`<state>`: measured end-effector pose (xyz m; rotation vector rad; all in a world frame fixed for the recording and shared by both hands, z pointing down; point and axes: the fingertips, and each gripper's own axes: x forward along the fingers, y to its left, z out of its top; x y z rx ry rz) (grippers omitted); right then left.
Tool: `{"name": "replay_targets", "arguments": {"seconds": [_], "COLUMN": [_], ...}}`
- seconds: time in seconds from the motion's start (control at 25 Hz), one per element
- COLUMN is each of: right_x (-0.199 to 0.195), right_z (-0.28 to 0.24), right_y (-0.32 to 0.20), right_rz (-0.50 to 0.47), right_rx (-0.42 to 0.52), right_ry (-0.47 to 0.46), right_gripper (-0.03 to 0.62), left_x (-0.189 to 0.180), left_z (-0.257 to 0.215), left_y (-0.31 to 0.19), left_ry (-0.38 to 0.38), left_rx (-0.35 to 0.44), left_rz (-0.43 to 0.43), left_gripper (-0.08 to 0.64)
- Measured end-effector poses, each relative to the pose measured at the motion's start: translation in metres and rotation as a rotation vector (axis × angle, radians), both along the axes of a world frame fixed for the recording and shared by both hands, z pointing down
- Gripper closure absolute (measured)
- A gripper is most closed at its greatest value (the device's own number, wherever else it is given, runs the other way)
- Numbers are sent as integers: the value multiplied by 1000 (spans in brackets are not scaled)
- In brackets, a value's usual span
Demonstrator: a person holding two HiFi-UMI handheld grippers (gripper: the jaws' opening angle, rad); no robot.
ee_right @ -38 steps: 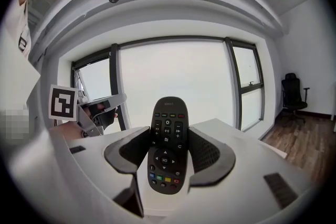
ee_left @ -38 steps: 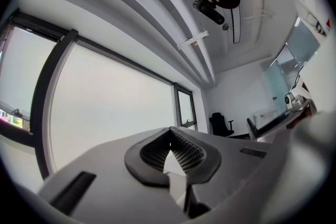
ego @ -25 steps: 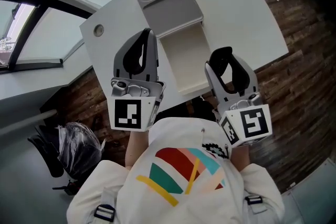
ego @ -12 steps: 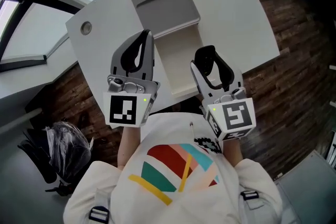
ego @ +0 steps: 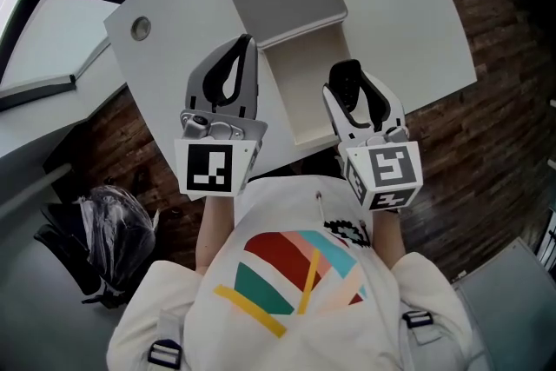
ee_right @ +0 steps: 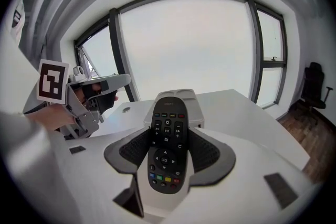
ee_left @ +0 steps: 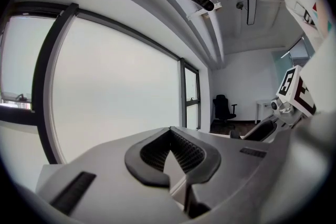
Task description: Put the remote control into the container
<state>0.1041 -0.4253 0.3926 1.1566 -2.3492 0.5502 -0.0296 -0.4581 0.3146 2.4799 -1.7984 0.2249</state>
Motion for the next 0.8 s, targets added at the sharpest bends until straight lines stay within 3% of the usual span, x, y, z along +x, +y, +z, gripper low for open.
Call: {"name": "replay_targets", "arguments": {"seconds": [0.32,0.8], "right_x": [-23,-42], "right_z": [34,105], "right_y": [-9,-10], "right_rz": [-52,-83], "right_rx": [-51,-249], "right_ry": [83,194], "right_gripper": [356,356], "left_x": [-13,-27], "left_z": [43,91], "left_y": [-7,-24], "left_ry": [24,85], "left_rx": [-101,-184], "left_rz": [-14,-28], "left_gripper": [554,554]}}
